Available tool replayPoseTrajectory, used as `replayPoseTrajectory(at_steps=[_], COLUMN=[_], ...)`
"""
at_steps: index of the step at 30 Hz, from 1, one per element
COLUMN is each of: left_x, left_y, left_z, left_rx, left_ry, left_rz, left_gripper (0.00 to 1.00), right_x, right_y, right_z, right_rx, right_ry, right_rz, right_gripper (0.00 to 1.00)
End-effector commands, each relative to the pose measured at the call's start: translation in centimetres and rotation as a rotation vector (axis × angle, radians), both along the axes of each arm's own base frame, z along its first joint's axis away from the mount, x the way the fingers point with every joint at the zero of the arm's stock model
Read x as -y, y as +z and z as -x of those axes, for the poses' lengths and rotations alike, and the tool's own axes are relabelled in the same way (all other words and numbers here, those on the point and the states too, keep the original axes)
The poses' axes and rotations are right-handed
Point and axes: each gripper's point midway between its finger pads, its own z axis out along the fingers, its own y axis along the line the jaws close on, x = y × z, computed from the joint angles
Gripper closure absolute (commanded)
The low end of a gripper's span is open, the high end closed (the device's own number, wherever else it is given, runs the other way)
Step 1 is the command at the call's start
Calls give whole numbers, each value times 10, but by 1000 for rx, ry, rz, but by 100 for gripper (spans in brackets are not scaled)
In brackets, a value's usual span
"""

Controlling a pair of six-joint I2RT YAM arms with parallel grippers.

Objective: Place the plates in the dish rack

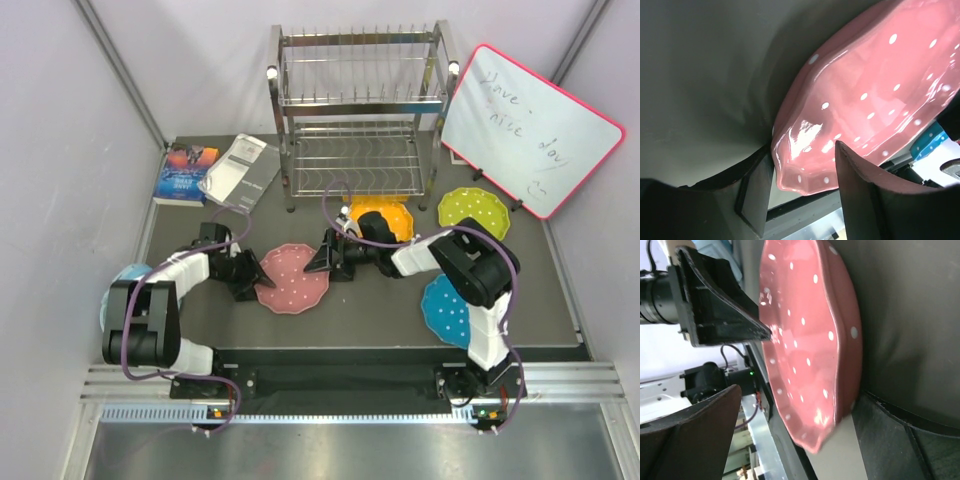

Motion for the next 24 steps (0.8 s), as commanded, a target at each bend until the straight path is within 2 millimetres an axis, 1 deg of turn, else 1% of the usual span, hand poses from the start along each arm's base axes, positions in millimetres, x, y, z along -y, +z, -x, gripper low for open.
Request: replayPoseTrajectory(at_steps=[1,4,7,8,10,12,13,15,16,17,18,19,20,21,22,23,24], left_x=[13,13,10,10,10,9,9,9,9,8,8,7,5,5,4,4,4], left_y=[-13,-16,-20,-20,-20,-20,-20,-16,-14,-12,-9,-7,-6,-1,2,6,17], left_z=[4,8,11,12,15,17,18,16,14,13,9,8,7,5,5,3,-3], left_rx=[-12,-18,-21,-24,-24,-23,-23,-4,9,19,43,57,72,94,113,131,196], left_ry=[-56,-73,-75,-74,-74,-74,-73,-76,-77,-77,-76,-83,-86,-91,-109,-121,-163], left_rz=[9,-6,-26,-27,-27,-28,-30,-34,-32,-36,-41,-45,-55,-59,-66,-67,-72], left_gripper=[44,44,44,44,44,44,45,46,46,46,45,45,44,43,41,38,23], right_x=[-27,-33,-33,-32,-35,-38,-43,-47,-52,-53,-52,-55,-54,-49,-47,-43,-37], right_y=[-9,-5,0,3,10,19,29,40,52,62,62,75,82,77,85,96,95], right_z=[25,27,24,23,20,16,13,9,5,3,4,0,-2,0,-7,-8,-8], right_rx=[-28,-10,13,23,47,69,93,121,151,198,197,236,293,277,330,367,360], right_ry=[75,84,72,65,64,63,69,83,93,117,133,145,162,171,179,186,196], right_rz=[-13,-23,-31,-32,-53,-75,-94,-114,-133,-141,-117,-126,-117,-75,-72,-76,-44], right_gripper=[12,17,21,26,30,38,46,53,57,66,72,79,94,100,100,100,100])
